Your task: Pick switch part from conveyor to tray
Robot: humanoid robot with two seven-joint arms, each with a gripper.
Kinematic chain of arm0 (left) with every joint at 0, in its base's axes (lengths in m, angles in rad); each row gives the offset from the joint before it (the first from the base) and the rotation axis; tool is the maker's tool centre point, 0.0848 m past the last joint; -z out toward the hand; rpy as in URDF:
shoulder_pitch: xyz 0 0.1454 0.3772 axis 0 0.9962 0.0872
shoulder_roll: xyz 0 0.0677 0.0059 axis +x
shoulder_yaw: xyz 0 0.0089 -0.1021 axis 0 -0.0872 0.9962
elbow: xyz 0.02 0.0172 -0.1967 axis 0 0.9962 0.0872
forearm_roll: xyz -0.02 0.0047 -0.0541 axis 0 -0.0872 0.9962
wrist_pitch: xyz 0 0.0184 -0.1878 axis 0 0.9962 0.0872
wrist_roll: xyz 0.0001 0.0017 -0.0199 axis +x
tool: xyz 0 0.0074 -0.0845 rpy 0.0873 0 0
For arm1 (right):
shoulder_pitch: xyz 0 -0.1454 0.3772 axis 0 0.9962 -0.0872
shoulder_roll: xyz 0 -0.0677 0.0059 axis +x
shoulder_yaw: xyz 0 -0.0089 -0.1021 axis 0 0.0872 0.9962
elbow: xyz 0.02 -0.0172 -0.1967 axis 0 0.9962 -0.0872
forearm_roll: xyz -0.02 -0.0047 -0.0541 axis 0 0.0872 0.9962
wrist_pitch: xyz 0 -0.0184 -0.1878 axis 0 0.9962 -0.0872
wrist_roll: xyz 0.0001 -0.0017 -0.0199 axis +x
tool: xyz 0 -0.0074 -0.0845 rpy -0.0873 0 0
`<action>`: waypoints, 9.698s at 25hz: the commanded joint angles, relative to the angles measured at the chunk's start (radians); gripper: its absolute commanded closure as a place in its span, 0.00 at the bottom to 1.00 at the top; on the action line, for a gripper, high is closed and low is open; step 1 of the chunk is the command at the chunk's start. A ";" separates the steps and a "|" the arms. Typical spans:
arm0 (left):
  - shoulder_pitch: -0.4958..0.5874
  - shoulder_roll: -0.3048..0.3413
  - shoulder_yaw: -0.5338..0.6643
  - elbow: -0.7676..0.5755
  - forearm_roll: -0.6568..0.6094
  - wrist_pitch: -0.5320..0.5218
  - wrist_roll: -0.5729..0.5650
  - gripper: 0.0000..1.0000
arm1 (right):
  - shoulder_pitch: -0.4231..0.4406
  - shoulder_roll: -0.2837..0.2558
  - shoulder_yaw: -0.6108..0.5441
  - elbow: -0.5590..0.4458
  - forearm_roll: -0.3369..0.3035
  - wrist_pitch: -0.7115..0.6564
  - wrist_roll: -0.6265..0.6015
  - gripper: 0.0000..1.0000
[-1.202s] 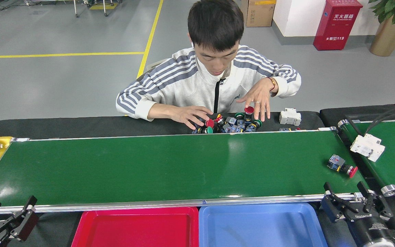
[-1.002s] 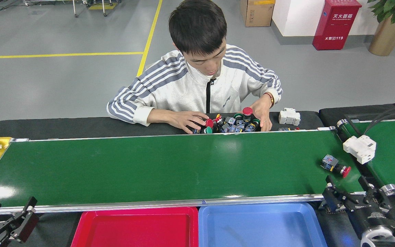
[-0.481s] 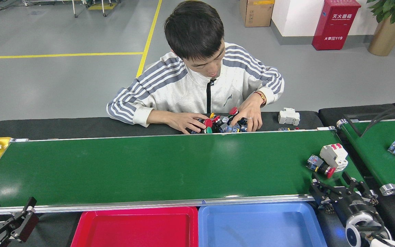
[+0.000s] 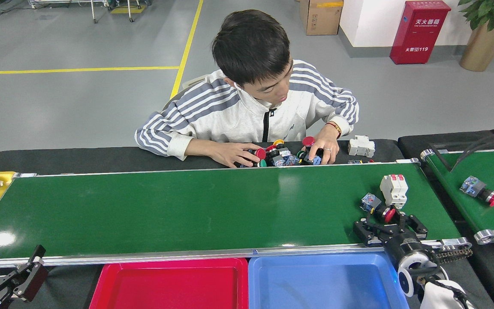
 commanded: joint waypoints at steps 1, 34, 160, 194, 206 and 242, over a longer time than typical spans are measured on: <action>-0.010 0.016 0.011 -0.008 -0.002 0.002 0.008 0.00 | -0.017 -0.004 -0.001 -0.015 -0.002 -0.010 0.002 0.97; -0.030 0.018 0.032 0.009 -0.031 -0.033 0.008 0.00 | 0.437 0.264 -0.294 -0.544 0.021 -0.192 -0.033 0.05; -0.111 -0.025 0.011 0.096 -0.044 -0.111 -0.001 0.00 | 0.018 0.318 0.207 -0.213 0.163 0.291 0.126 0.02; -0.200 -0.053 -0.127 0.102 -0.156 -0.113 -0.001 0.00 | 0.192 0.287 0.287 -0.472 0.143 -0.128 0.111 0.00; -0.308 -0.245 -0.313 0.062 -0.369 -0.101 -0.038 0.00 | 0.348 0.298 -0.003 -0.536 0.152 0.088 0.047 0.01; -0.605 -0.286 -0.431 0.472 -0.383 0.002 -0.062 0.06 | -0.155 0.376 0.336 0.065 0.182 0.200 0.148 0.92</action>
